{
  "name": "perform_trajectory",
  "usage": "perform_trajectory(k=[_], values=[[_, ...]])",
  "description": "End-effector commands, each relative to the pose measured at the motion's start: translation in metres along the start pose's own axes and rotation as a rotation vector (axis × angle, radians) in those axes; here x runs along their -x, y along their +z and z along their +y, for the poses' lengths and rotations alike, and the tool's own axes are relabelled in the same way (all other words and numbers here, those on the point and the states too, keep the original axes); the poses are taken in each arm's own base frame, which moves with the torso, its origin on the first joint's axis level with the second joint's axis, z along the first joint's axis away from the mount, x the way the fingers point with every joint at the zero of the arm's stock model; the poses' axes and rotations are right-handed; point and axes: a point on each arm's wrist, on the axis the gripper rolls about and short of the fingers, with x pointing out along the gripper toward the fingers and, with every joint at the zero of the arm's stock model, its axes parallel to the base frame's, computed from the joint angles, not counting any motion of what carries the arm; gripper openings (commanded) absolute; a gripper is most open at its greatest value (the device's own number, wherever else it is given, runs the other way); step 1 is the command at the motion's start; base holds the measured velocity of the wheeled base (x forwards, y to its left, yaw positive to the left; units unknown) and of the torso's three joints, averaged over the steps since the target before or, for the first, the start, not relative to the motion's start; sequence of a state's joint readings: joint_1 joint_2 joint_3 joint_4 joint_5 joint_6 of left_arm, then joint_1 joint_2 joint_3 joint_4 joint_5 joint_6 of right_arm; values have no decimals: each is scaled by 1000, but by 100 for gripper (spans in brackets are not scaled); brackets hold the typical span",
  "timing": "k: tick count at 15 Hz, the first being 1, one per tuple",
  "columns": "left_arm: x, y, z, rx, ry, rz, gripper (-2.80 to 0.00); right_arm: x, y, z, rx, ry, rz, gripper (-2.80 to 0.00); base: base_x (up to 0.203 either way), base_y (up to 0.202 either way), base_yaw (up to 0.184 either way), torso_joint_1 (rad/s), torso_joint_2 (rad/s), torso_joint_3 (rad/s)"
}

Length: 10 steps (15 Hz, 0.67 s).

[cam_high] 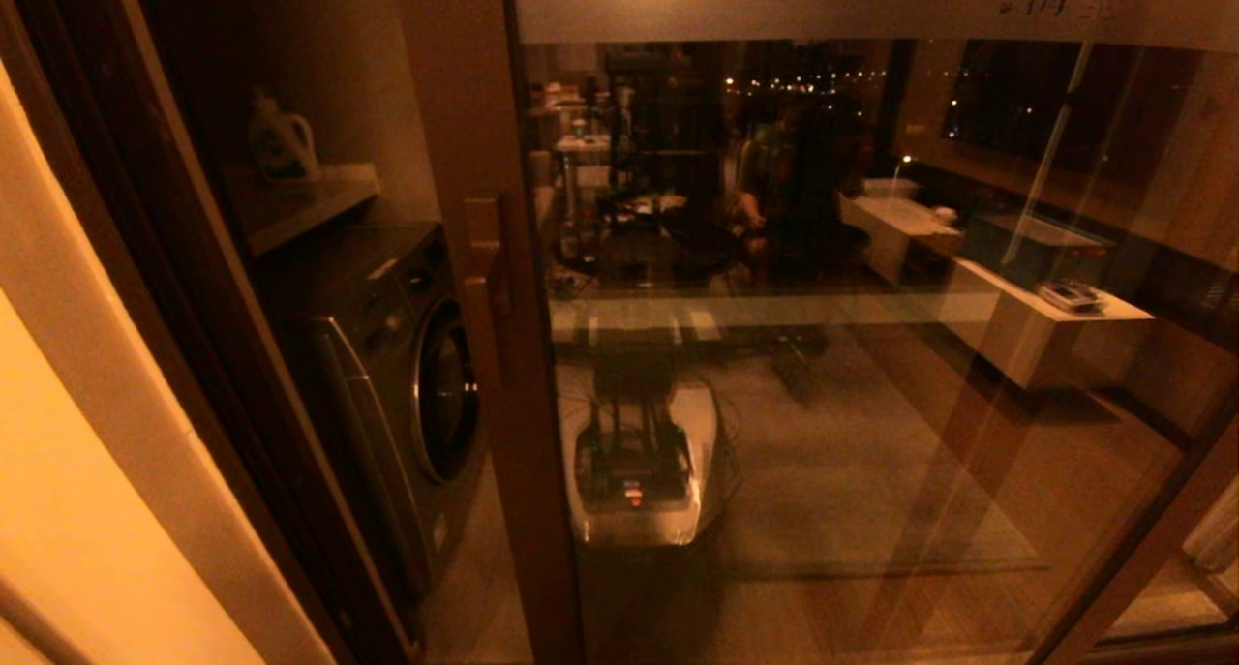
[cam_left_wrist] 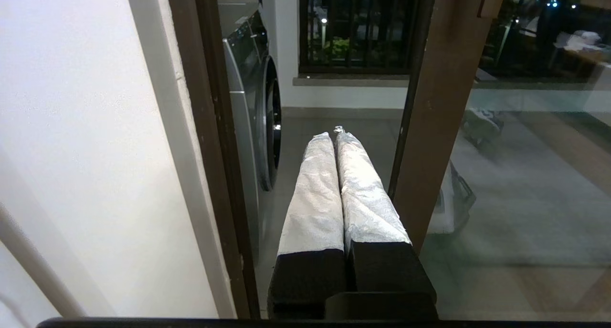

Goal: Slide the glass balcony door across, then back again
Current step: Close the slid door

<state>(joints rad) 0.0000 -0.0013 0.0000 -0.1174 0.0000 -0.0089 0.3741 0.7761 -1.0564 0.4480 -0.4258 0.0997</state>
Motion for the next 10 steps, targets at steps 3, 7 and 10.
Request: perform_trajectory(k=[3, 7, 10], values=[[-2, -11, 0, 0, 0, 41, -280, 98, -36, -26, 11, -251, -183, -280, 0, 0, 0, 0, 0, 0], [-2, -11, 0, 0, 0, 41, -280, 154, -81, -20, 29, -175, -285, -280, 0, 0, 0, 0, 0, 0], [-2, -11, 0, 0, 0, 41, -280, 176, -118, -21, 43, -131, -287, -280, 0, 0, 0, 0, 0, 0]])
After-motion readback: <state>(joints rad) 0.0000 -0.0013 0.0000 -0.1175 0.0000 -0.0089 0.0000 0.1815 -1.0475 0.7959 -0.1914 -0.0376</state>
